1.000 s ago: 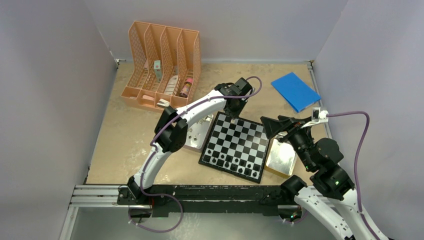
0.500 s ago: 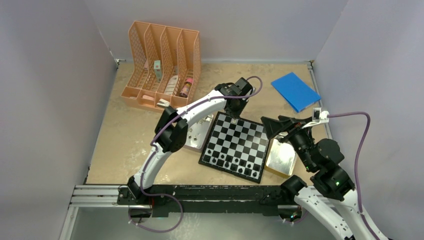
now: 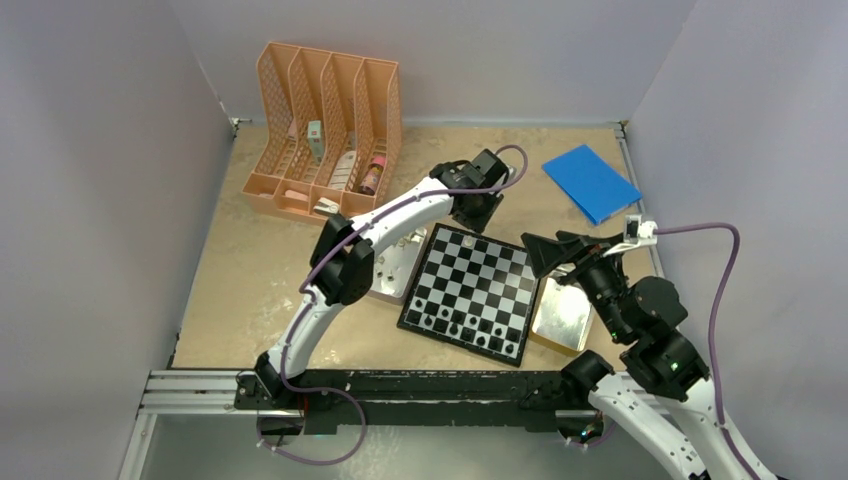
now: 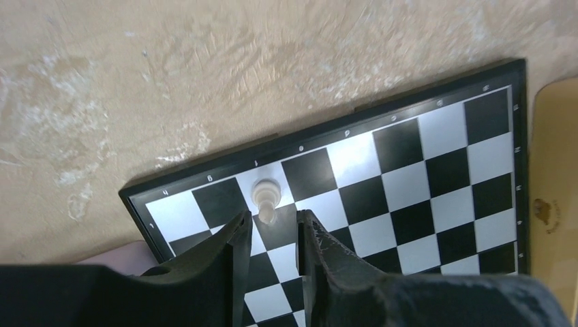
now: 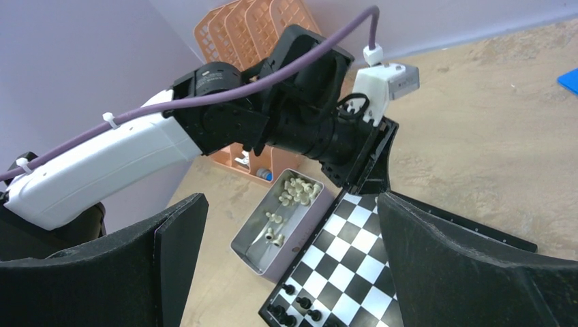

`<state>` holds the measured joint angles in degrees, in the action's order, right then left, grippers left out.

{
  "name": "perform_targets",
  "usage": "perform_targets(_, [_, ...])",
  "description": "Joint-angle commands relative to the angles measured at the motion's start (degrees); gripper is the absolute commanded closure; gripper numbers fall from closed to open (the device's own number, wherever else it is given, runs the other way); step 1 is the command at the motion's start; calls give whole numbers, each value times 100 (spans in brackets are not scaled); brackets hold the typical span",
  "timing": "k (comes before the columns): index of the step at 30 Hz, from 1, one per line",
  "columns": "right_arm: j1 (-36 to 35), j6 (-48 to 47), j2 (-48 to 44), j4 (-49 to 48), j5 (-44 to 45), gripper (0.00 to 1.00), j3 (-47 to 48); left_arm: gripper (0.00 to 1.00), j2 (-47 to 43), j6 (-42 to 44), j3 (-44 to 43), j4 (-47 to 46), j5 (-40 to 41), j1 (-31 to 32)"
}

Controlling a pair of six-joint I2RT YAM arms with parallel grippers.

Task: Set up the chess pieces on the board
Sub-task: Place the chess piece on the chessboard, then pick up the chess piece from the storage box.

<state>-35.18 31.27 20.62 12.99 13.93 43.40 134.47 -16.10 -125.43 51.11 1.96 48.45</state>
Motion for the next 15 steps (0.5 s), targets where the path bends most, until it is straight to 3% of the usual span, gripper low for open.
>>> perform_targets(1, [25,-116,124,-276,-46,4,160,69,-397,-93,-367,-133,119,25])
perform_targets(9, [33,-139,228,-318,-87,4,143,69,-1507,-144,760,-173,580,-81])
perform_targets(15, [29,-142,217,-289,-56,4,168,70,-2536,-256,2121,-496,534,-335])
